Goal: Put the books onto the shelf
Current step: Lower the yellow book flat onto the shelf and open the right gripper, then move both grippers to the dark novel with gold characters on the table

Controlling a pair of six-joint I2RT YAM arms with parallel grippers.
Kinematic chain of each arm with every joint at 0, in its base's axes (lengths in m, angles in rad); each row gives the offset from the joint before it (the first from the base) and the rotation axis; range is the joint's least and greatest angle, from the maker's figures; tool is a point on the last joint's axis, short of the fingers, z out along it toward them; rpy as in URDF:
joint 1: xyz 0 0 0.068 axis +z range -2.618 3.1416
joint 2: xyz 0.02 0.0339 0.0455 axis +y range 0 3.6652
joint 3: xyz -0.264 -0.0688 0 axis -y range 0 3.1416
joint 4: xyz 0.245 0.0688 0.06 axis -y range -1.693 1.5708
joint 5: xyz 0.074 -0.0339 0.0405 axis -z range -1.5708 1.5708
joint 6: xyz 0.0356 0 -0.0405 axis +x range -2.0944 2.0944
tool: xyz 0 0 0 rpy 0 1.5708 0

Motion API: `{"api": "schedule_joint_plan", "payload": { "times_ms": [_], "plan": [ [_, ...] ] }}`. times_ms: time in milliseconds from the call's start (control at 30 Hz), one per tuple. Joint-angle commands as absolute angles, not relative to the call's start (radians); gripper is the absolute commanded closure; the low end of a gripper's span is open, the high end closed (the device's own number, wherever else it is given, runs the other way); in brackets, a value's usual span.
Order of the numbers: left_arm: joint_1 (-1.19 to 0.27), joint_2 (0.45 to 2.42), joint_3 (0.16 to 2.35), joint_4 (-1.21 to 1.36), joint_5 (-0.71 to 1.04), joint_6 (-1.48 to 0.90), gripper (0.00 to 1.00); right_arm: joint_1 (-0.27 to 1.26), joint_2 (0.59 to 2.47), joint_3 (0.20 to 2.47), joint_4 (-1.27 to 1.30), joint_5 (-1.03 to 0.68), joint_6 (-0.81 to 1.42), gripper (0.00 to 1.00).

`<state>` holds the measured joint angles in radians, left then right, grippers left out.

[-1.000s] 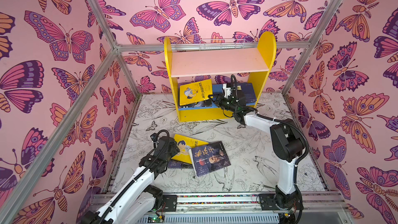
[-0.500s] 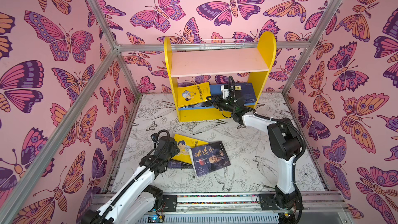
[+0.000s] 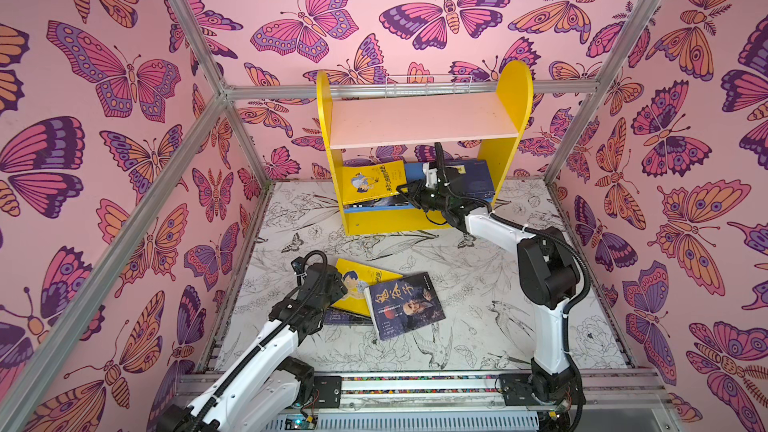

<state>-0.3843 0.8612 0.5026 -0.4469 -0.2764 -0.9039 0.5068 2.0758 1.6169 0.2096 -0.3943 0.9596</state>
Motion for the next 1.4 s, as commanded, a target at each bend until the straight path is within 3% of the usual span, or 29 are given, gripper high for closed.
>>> {"api": "schedule_joint_plan", "payload": {
  "times_ms": [0,400,700,867,1133,1367],
  "plan": [
    [-0.376,0.857,0.485,-0.466,-0.268,-0.916,0.23,0.544,2.065,1.726,-0.048,-0.33,0.802,0.69],
    [-0.376,0.861,0.483,-0.462,-0.259,-0.917,0.23,0.575,2.141,1.996,-0.476,-0.148,0.557,0.52],
    [-0.376,0.864,0.488,-0.462,-0.258,-0.919,0.23,0.573,2.157,2.041,-0.524,-0.07,0.471,0.48],
    [-0.376,0.865,0.486,-0.462,-0.256,-0.918,0.23,0.574,2.187,2.074,-0.535,-0.077,0.462,0.5],
    [-0.376,0.876,0.48,-0.461,-0.247,-0.919,0.22,0.575,2.235,2.113,-0.508,-0.099,0.446,0.64],
    [-0.376,0.886,0.489,-0.451,-0.228,-0.899,0.22,0.583,2.237,2.103,-0.446,-0.089,0.414,0.66]
  ]
}}
